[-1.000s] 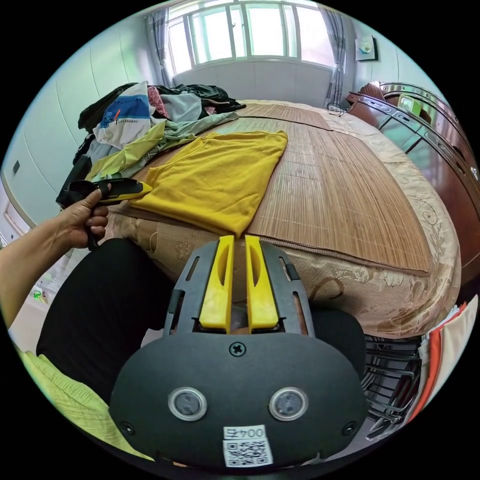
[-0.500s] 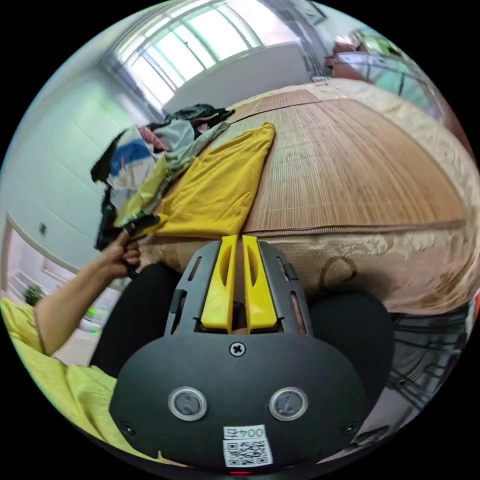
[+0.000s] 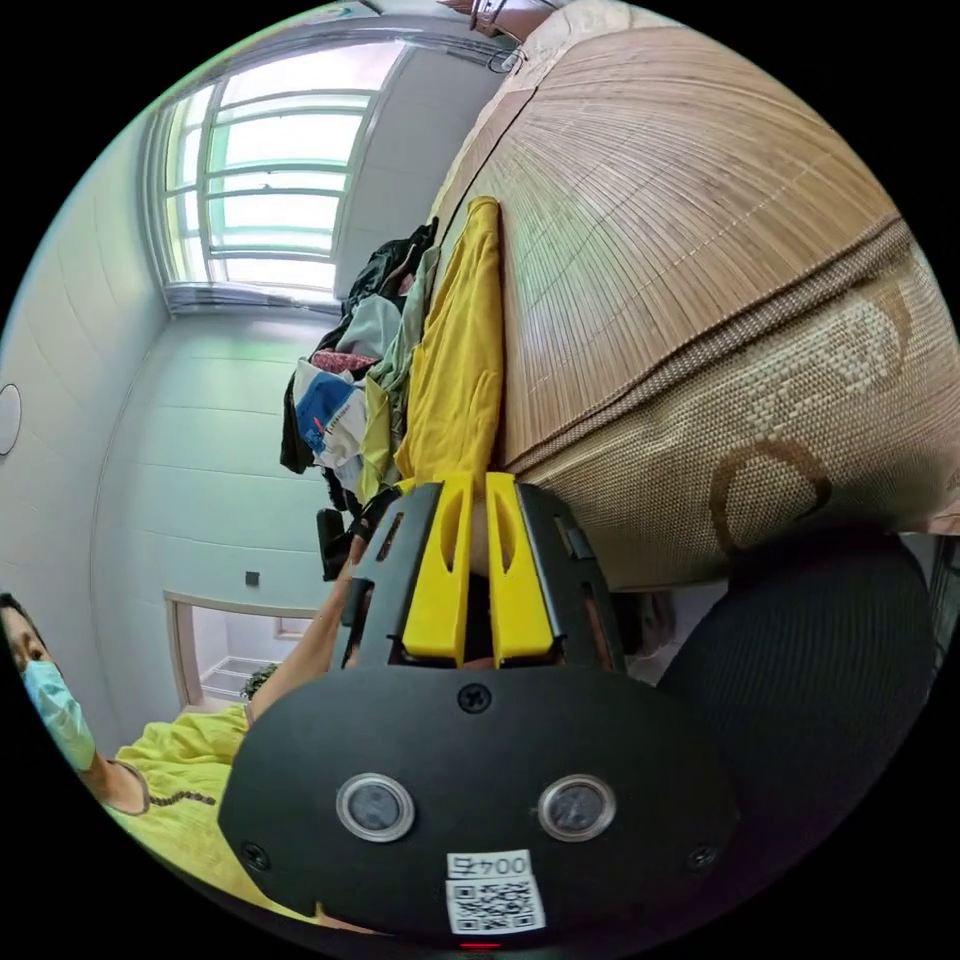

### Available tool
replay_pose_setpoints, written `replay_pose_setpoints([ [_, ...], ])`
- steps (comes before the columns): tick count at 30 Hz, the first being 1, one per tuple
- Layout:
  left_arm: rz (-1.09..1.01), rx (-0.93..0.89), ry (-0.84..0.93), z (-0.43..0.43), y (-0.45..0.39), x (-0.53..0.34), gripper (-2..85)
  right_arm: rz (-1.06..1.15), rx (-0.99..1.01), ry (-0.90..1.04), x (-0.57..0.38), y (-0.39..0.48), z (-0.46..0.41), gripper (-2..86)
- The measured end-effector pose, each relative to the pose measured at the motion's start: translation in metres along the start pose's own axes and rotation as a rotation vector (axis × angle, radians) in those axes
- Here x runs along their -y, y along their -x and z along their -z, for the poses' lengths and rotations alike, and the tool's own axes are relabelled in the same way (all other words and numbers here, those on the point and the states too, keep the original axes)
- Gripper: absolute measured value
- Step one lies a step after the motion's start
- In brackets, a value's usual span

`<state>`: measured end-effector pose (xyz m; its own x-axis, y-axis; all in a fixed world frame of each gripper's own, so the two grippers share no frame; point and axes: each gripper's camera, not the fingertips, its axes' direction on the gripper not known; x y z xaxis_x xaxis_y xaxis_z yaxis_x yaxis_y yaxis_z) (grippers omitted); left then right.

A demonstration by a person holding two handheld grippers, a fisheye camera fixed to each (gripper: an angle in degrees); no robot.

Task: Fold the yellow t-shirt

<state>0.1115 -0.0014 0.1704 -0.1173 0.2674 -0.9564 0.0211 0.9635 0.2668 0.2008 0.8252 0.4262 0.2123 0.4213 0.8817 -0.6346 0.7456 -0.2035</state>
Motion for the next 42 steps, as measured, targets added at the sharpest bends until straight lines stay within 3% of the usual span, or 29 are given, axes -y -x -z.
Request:
replay_pose_setpoints([
  [6,0.027,-0.041,-0.008,-0.011,0.003,-0.019,0.1,0.122,-0.056,0.012,-0.009,0.021,-0.008,2.8],
  [9,0.042,-0.108,-0.144,0.006,0.003,-0.046,0.1,0.239,-0.161,-0.037,-0.022,0.052,0.001,2.8],
  [15,-0.169,0.065,-0.177,-0.002,-0.037,-0.093,0.1,0.514,-0.454,-0.141,-0.048,0.115,-0.009,0.8],
  [20,-0.302,0.251,-0.063,-0.047,-0.072,-0.101,0.2,0.668,-0.541,-0.048,-0.053,0.149,-0.07,-0.5],
  [25,-0.316,0.277,0.089,-0.088,-0.073,-0.11,0.4,0.672,-0.676,0.12,-0.054,0.134,-0.126,-0.6],
  [34,-0.309,0.233,0.119,-0.103,-0.071,-0.128,0.4,0.745,-0.631,0.025,-0.064,0.125,-0.118,-0.4],
  [38,-0.292,0.371,-0.052,-0.075,-0.083,-0.15,0.2,0.662,-0.547,-0.049,-0.052,0.118,-0.084,0.6],
  [42,-0.301,0.255,-0.112,-0.061,-0.089,-0.147,0.1,0.534,-0.361,-0.139,-0.024,0.097,-0.036,7.0],
])
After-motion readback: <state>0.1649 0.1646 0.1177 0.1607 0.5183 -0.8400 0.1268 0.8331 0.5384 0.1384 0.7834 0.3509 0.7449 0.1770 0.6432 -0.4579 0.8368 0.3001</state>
